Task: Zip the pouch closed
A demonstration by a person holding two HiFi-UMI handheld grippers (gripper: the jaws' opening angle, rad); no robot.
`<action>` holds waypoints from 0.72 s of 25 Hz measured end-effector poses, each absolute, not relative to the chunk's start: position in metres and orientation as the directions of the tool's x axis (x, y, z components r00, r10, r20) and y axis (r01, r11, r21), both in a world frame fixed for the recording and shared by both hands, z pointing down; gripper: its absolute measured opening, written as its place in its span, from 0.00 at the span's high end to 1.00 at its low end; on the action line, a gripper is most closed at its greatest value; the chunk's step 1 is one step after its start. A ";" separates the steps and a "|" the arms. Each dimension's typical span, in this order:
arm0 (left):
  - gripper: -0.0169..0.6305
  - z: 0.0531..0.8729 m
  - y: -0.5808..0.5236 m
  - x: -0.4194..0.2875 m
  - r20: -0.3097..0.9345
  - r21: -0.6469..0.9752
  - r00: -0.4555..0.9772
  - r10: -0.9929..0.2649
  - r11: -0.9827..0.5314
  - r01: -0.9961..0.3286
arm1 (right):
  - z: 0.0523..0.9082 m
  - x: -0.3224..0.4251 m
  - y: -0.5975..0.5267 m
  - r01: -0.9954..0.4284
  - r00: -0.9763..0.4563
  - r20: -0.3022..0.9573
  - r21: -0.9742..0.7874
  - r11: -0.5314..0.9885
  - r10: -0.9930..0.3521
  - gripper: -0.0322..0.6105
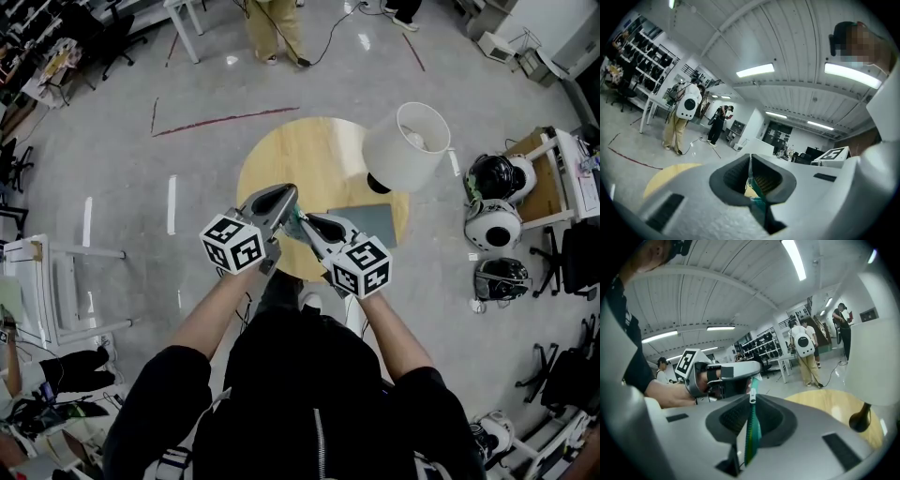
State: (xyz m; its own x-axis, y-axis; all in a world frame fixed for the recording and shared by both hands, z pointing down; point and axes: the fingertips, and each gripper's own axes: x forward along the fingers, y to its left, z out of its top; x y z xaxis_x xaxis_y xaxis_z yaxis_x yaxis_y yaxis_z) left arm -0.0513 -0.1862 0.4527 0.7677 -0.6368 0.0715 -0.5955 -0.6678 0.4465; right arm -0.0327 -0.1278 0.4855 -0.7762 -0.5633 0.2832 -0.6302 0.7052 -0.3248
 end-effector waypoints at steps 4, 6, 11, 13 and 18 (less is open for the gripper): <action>0.95 0.450 -0.190 -0.053 0.065 0.442 0.767 -0.638 -0.671 -0.596 | 0.480 -0.032 -0.130 -0.633 -0.774 0.272 -0.302 0.713 -0.572 0.89; 0.95 0.449 -0.190 -0.053 0.059 0.447 0.765 -0.641 -0.669 -0.594 | 0.479 -0.033 -0.130 -0.636 -0.771 0.269 -0.291 0.715 -0.577 0.89; 0.95 0.445 -0.192 -0.055 0.045 0.467 0.759 -0.649 -0.658 -0.591 | 0.477 -0.033 -0.130 -0.646 -0.762 0.273 -0.249 0.721 -0.588 0.89; 0.95 0.442 -0.195 -0.061 0.034 0.475 0.748 -0.663 -0.648 -0.595 | 0.480 -0.034 -0.127 -0.646 -0.760 0.287 -0.236 0.726 -0.583 0.89; 0.95 0.439 -0.195 -0.063 0.033 0.438 0.762 -0.646 -0.676 -0.592 | 0.486 -0.034 -0.123 -0.644 -0.761 0.292 -0.240 0.726 -0.579 0.89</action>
State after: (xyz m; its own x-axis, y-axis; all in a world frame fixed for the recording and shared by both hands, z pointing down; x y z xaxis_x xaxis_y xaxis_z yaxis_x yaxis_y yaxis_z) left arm -0.0635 -0.1947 0.4390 0.7623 -0.6464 0.0328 -0.5924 -0.6764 0.4377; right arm -0.0343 -0.1228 0.4861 -0.7612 -0.5789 0.2923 -0.6444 0.7261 -0.2399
